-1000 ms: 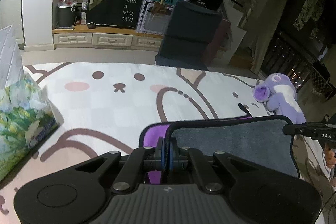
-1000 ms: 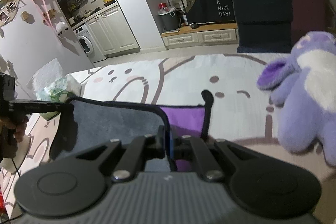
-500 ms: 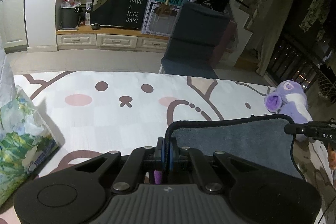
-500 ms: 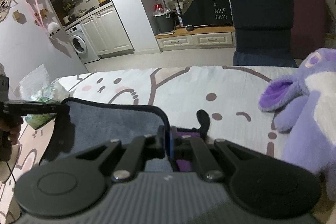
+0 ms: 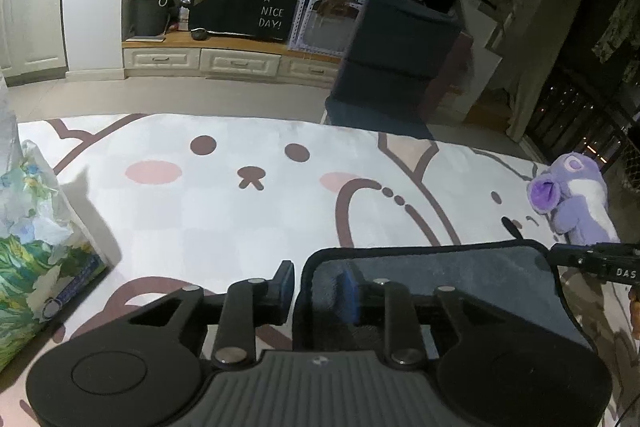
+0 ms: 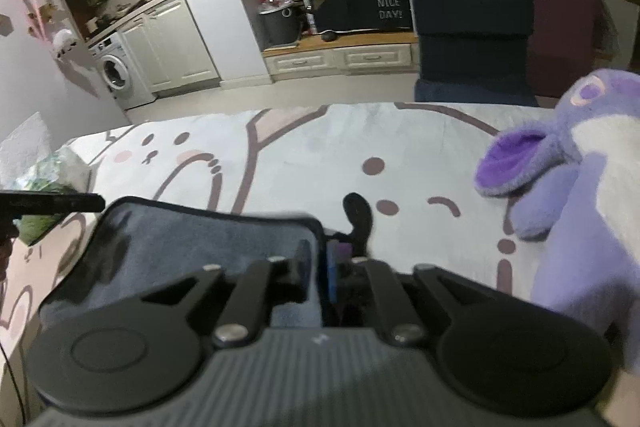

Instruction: Fold towel

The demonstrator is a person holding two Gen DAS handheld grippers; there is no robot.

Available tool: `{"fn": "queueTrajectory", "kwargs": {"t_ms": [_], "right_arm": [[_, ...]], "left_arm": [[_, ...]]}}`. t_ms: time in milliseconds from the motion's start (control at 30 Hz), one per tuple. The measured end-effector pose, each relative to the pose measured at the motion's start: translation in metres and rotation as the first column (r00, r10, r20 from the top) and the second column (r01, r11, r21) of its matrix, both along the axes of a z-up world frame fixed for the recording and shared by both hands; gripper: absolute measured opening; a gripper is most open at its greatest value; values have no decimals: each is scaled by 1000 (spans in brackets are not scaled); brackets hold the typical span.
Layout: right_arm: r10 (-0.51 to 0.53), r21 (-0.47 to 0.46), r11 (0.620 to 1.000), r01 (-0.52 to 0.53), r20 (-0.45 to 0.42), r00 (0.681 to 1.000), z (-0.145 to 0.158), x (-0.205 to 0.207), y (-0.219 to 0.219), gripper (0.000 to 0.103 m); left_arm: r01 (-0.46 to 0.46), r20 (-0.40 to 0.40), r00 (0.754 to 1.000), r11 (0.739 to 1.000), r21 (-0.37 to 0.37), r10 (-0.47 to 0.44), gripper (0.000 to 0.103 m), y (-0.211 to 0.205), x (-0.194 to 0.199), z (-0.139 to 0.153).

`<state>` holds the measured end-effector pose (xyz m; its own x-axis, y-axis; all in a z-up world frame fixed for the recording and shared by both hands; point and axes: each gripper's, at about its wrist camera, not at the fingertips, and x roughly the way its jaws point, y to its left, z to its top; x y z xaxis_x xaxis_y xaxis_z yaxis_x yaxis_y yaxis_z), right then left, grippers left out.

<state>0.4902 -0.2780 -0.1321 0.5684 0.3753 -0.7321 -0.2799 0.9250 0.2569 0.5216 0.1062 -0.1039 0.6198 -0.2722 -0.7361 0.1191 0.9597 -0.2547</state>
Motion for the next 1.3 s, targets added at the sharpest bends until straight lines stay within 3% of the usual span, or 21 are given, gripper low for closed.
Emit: {"fn": "queueTrajectory", "kwargs": {"t_ms": [133,367,500,567,700,1300], "right_arm": [[-21,7,1000,21,-7,1000,0,0,-3,58],[-46,18,999,47,-24,999,3,-4,-6,86],[-65,30,997,65,-16,998,6,-10,-10,101],[-64,23,998,65,-14,998,7,-12,-10,103],[-61,-13,998,61,10,998,11,-17,-8,103],[-83,0,997,83,46,995,38,-44,-5,103]], "left_arm": [[-9,-8,1000,1000,14,9,50,2,-3,2],[-21,-15,1000,1000,23,22,84,5,-11,6],[-28,-12,1000,999,34,28,98,2,-14,9],[-34,-8,999,999,38,34,103,1,-16,10],[-42,-8,999,998,44,42,103,-1,-18,14],[-41,47,998,998,44,39,103,-15,-50,44]]}}
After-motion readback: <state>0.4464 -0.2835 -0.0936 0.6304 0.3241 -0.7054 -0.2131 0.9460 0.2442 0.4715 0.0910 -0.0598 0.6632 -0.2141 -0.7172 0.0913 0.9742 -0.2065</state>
